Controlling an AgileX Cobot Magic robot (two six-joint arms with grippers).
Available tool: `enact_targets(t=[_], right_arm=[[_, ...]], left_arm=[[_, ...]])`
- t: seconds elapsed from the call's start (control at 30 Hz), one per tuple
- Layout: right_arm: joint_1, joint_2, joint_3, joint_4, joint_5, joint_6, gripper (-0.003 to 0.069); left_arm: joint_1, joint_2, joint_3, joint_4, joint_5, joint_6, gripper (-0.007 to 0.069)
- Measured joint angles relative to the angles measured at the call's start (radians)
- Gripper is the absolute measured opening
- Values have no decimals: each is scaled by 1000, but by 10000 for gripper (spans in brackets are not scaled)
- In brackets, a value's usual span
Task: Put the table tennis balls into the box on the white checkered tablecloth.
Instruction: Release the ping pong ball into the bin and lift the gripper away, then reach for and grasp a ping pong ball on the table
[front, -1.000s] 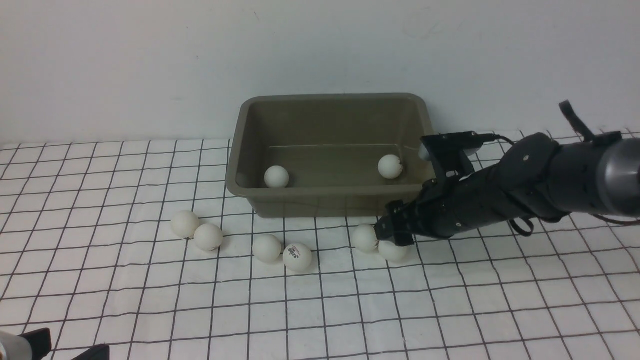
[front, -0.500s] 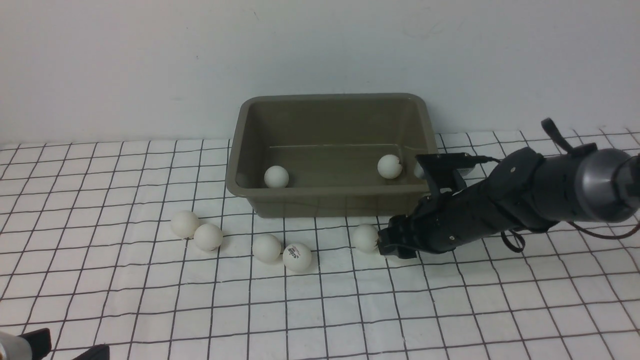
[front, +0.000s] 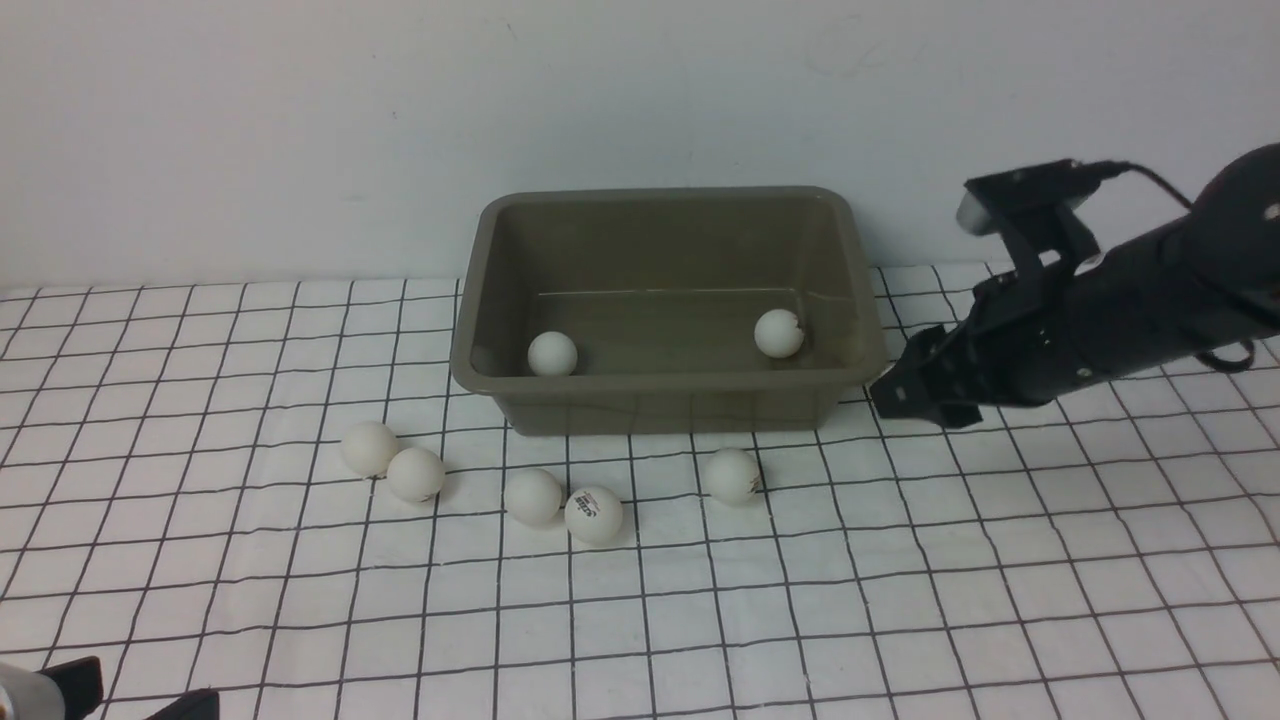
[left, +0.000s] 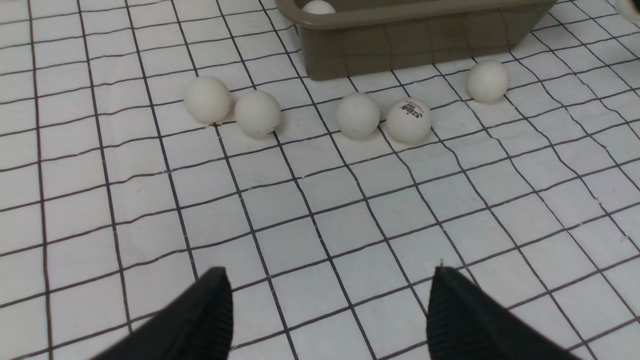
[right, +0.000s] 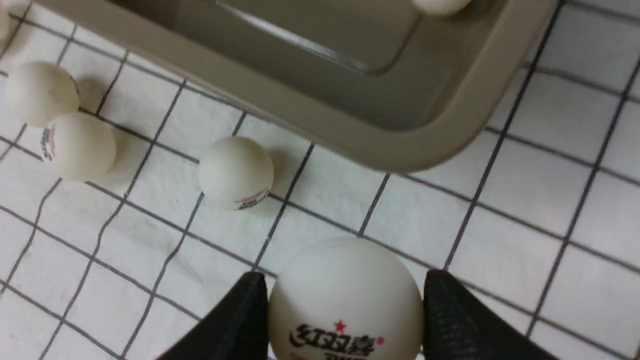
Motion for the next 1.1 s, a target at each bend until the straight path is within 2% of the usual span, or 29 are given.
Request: enact_targets(t=[0.1,0.27,0.33,0.4,0.5,0.63,0.8,0.9,1.1], right_arm=[[-6,-23,-20,66,-1,-78,358],[-6,102,-119,338,-3,-239,358],[-6,157,-160,394,-4,-284,358],[-6,275,-263,514,19,-396,358],[-6,359,-358,561,71,-463,358],[-6,440,-483,580,131,-493,361],[-13,441,-511,576,126,-474,436],[-38,416,-512,542,143,-460,484],[-149,277,-513,423,320,-405,496]], left_arm=[[0,0,0,0,0,0,471],[0,0,0,0,0,0,471],[0,0,0,0,0,0,471],[0,0,0,0,0,0,471],[0,0,0,0,0,0,471],[0,0,0,0,0,0,471],[0,0,0,0,0,0,471],[0,0,0,0,0,0,471],[0,0,0,0,0,0,471]])
